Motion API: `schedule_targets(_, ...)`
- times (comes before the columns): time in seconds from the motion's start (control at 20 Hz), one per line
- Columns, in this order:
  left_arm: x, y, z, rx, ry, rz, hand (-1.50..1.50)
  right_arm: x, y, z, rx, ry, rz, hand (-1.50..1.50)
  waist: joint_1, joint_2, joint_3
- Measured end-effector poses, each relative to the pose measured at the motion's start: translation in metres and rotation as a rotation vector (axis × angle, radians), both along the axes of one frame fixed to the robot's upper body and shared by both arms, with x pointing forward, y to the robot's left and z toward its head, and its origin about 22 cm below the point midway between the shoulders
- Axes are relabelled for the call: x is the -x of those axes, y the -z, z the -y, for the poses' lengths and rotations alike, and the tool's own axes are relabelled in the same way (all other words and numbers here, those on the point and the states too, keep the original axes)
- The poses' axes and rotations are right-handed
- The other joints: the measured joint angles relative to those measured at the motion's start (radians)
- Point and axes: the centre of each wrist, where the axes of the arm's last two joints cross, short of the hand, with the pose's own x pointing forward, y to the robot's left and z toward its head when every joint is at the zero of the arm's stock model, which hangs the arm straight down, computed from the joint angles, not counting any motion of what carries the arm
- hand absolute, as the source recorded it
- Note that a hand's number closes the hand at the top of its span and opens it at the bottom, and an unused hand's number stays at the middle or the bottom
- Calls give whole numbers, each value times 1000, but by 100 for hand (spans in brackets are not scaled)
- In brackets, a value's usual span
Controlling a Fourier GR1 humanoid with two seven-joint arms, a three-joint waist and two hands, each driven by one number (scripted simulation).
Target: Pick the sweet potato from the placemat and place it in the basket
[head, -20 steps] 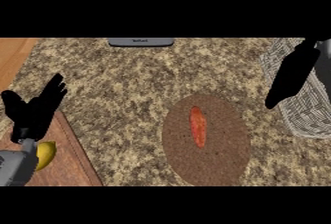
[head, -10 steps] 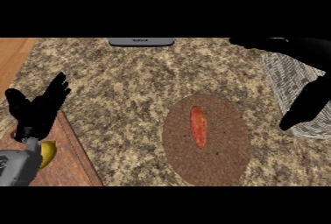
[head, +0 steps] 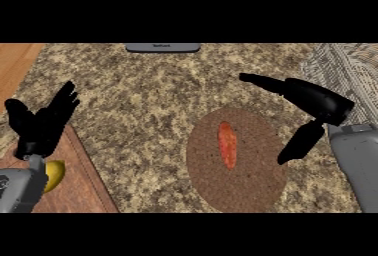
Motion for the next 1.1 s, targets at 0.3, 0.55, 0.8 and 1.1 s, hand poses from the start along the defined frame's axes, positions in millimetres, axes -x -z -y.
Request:
schedule_targets(0.3, -1, 1, -1, -5, 0, 5, 0, -2, 52, -30, -93, 21, -20, -150, 1, 0, 0)
schedule_targets(0.55, 0, 2, -1, -9, -3, 6, 0, -8, 78, -43, -38, 24, -33, -150, 1, 0, 0)
schedule_targets(0.8, 9, 5, -3, -11, -3, 7, 0, -12, 96, -51, 42, 4, -62, -150, 2, -1, 0)
schedule_targets(1.1, 5, 3, 1, -10, -1, 0, 0, -18, 109, -41, 86, -7, -68, -150, -1, -1, 0)
